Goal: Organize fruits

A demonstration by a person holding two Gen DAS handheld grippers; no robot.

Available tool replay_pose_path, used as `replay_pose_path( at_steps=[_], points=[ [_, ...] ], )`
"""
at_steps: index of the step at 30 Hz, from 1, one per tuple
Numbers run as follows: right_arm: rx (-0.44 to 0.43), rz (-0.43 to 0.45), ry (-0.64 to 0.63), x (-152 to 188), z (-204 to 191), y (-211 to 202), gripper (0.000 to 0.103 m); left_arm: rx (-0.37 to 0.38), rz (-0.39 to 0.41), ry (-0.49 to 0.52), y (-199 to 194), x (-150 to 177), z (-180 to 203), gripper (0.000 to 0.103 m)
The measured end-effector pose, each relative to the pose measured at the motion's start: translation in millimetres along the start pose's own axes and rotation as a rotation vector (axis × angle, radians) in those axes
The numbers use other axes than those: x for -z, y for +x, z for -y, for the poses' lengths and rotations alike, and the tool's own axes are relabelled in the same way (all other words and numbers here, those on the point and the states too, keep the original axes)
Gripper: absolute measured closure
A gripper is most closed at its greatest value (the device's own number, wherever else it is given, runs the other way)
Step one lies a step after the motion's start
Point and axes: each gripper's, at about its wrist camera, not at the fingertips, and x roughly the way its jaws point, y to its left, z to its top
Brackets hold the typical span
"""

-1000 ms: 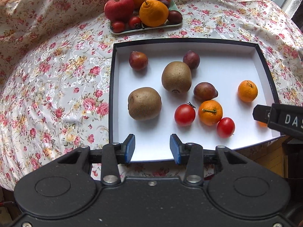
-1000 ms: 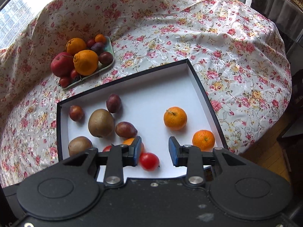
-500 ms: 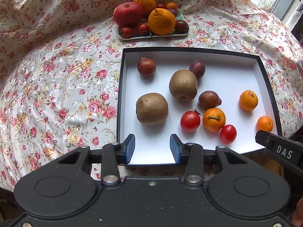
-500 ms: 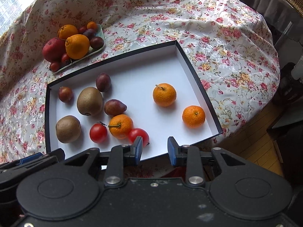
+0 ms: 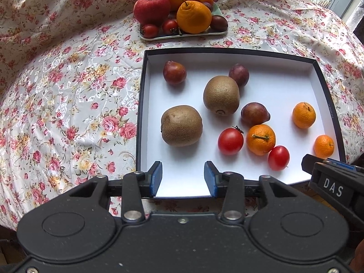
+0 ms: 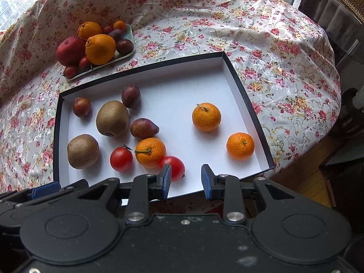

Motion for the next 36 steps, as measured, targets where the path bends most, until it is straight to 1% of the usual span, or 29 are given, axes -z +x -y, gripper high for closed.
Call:
replay_pose_path(
  at_steps=[9,36],
  points=[
    [0.019,-0.012,-0.060,1.8,-7.4,2.8,0.071,-0.016,-0.015,-0.002,4.3,-0.5,-1.4,0.053],
    [0.017,-0.020,-0.063,3.0,-9.9,4.5,0.071,-0.010,-0.021,0.008,4.5,0.5,0.2,0.053]
  ],
)
